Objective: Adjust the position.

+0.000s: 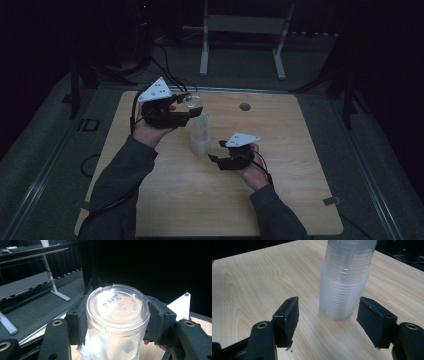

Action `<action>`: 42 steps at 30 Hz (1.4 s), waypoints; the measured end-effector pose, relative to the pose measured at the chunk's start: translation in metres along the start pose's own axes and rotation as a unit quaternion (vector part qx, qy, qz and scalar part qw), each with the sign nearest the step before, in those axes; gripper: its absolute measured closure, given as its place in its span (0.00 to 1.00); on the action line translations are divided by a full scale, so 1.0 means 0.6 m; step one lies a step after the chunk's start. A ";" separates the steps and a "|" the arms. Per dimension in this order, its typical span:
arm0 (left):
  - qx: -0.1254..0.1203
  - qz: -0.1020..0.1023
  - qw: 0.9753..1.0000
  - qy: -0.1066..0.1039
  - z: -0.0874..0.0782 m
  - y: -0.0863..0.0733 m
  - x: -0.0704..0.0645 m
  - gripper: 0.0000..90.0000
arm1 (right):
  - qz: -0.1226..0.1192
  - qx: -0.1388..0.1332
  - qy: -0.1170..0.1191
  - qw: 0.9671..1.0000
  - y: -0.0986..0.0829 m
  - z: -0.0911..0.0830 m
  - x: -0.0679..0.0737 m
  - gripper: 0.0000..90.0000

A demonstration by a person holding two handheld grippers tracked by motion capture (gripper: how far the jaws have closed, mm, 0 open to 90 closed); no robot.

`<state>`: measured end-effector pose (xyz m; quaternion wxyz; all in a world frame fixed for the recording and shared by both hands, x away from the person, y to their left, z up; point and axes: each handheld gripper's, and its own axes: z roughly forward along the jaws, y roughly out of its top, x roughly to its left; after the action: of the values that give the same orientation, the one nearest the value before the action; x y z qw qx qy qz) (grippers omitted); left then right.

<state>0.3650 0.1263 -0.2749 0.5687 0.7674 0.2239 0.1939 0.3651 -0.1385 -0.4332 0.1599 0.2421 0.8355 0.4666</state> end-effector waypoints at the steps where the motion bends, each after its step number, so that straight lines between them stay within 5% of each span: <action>1: 0.000 -0.001 1.000 -0.002 -0.001 -0.001 -0.001 0.46 | 0.000 -0.001 0.000 1.000 -0.001 -0.001 0.001 0.38; 11: 0.001 0.008 1.000 -0.011 -0.017 -0.011 -0.015 0.46 | 0.000 -0.005 0.007 1.000 -0.005 -0.011 0.007 0.42; 42: 0.002 -0.044 0.998 -0.035 -0.034 -0.140 -0.019 0.46 | -0.010 -0.031 0.039 0.999 0.006 -0.017 0.033 0.45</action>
<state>0.3336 0.1574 -0.3505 0.5828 0.7639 0.2383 0.1415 0.3446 -0.1331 -0.4260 0.1391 0.2101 0.8285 0.5000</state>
